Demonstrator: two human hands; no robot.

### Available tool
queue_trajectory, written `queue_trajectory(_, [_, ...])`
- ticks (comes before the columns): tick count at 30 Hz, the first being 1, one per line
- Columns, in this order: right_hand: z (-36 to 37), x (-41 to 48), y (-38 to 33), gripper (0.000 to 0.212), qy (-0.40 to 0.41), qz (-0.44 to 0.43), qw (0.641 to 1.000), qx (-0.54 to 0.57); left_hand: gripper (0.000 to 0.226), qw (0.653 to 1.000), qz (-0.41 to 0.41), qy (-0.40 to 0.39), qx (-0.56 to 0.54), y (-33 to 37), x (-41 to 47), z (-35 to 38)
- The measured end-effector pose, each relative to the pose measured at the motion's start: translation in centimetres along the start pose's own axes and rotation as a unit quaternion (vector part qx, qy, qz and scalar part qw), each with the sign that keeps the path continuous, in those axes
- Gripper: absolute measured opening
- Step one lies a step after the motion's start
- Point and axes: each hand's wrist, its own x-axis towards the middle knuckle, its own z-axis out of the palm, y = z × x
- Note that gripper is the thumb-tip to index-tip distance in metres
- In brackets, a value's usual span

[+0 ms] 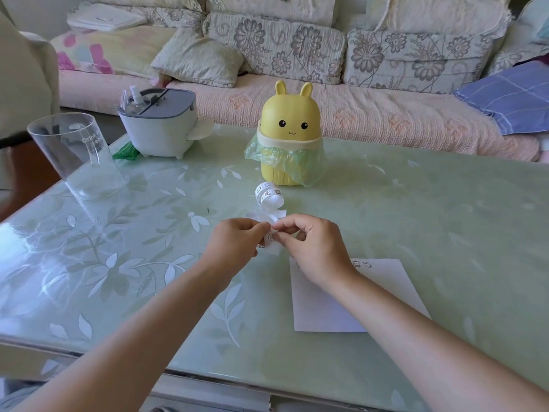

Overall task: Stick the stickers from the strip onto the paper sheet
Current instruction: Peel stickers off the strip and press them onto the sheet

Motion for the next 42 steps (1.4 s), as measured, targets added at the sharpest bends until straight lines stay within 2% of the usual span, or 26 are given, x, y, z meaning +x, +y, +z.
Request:
queue_trajectory(4, [0.1,-0.2,0.1,0.014,0.007,-0.021,0.999,-0.041,0.021,0.999,-0.02,-0.007,-0.026,0.2,-0.4,0.0])
queue_trajectory(12, [0.5,-0.4,0.2,0.009,0.059,-0.134,0.977,-0.155,0.018,0.997,-0.056,-0.018,-0.057,0.5,-0.5,-0.3])
queue_trajectory(16, [0.4,-0.3,0.3,0.007,0.05,-0.14,0.978,-0.148,0.021,0.999,-0.043,-0.001,-0.031,0.2,-0.2,-0.1])
queue_trajectory(21, [-0.1,-0.2,-0.2,0.016,0.002,-0.071,0.996,-0.06,0.025,0.984,0.044,0.075,0.158,-0.5,0.6,0.3])
queue_trajectory(26, [-1.8,-0.2,-0.5,0.013,-0.025,0.045,0.998,0.028,0.023,0.954,0.095,0.106,0.262,-0.7,0.7,0.7])
queue_trajectory(30, [-3.8,-0.4,-0.1,0.007,-0.024,0.107,0.992,0.065,0.028,0.933,0.152,0.15,0.29,-0.5,0.2,1.5])
queue_trajectory(33, [-5.6,-0.7,0.5,0.006,-0.031,0.155,0.985,0.067,0.027,0.905,0.246,0.173,0.3,-0.1,-0.2,2.4])
queue_trajectory(35, [-6.9,-0.9,1.0,0.005,-0.031,0.179,0.982,0.059,0.022,0.895,0.304,0.153,0.289,0.2,-0.5,3.3])
queue_trajectory(38, [-9.0,-1.3,2.1,0.004,-0.02,0.201,0.979,0.031,0.017,0.884,0.363,0.074,0.286,0.4,-1.0,5.3])
queue_trajectory(42, [-11.9,-1.8,3.9,0.005,-0.008,0.231,0.973,-0.011,0.023,0.856,0.408,-0.031,0.315,0.0,-1.2,7.9])
